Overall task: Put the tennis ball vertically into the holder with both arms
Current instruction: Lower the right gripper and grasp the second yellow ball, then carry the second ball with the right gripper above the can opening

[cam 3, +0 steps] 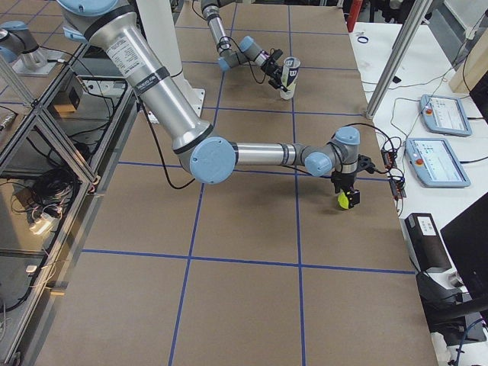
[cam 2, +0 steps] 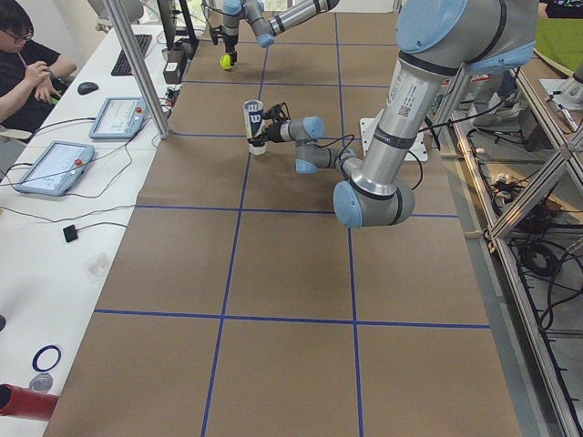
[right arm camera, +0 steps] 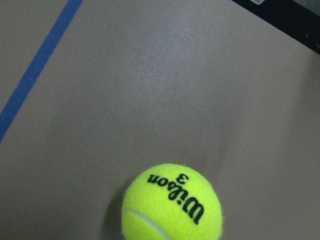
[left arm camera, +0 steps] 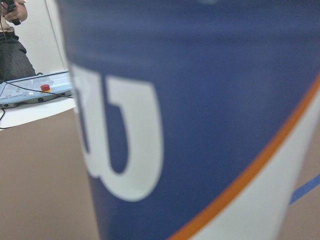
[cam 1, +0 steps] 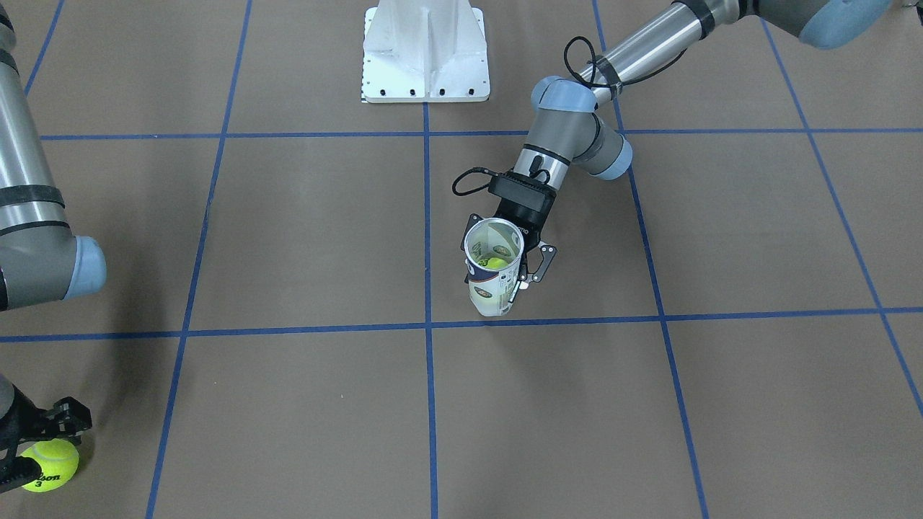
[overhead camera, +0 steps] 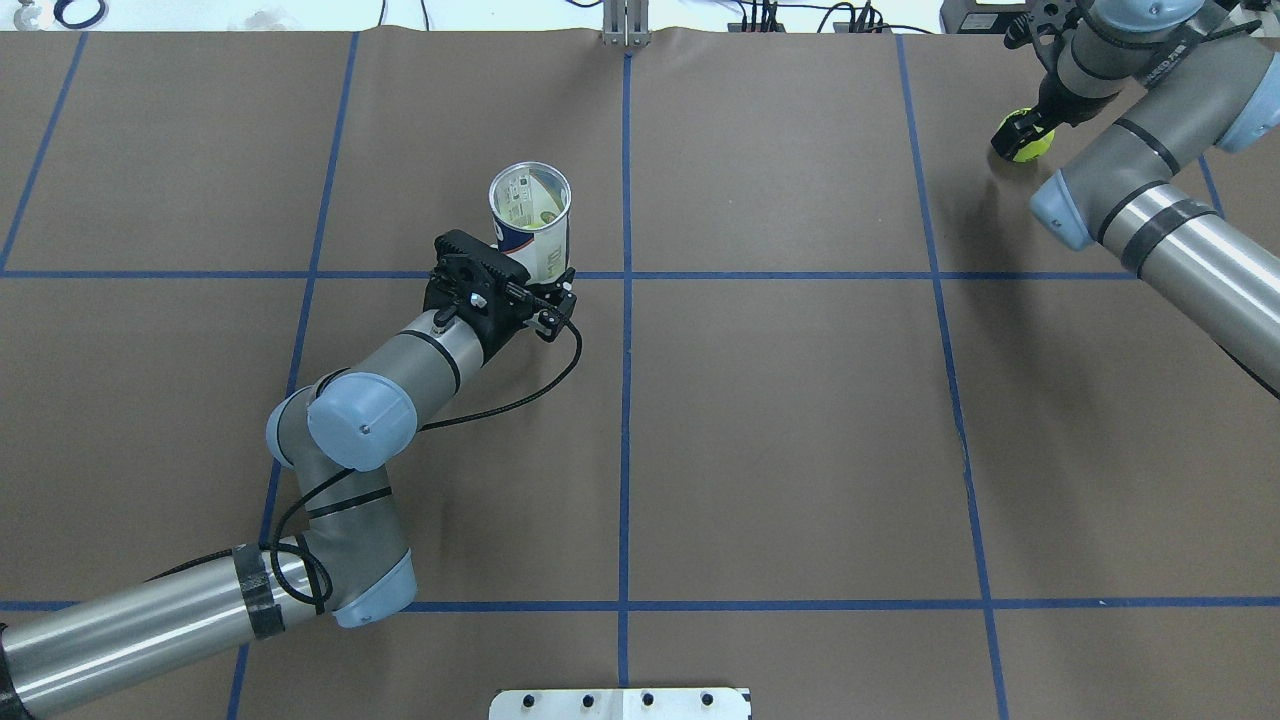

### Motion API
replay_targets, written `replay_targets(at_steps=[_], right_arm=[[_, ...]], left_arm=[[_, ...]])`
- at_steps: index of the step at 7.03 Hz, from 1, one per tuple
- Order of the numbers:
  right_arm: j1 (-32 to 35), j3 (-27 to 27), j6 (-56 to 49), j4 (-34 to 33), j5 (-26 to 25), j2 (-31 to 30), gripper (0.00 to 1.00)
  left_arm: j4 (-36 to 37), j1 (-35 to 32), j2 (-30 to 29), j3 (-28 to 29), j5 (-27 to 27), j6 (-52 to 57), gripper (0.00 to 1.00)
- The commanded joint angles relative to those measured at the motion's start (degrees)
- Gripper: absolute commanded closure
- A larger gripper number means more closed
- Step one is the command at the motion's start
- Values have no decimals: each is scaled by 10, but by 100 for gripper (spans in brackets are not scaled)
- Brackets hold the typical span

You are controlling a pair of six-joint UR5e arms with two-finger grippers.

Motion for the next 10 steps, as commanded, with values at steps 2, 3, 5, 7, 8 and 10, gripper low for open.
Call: replay_targets(at_steps=[2,3,5,7,8,10], right_arm=[[0,-9,0,0,0,11,100],[3,-6,0,0,6,14,100],[37,0,5,-11,67,51,100],[51,124,70,-160,143,82,100],[48,164,155,-193,202,106,100],[-6,258,358,-201,264,133,100]], left_arm=[[0,0,-1,0,0,0,23],[0,0,0,0,0,0,23],[0,0,0,0,0,0,23],[0,0,0,0,0,0,23],[0,0,0,0,0,0,23],[0,1,-1,0,0,0,23]])
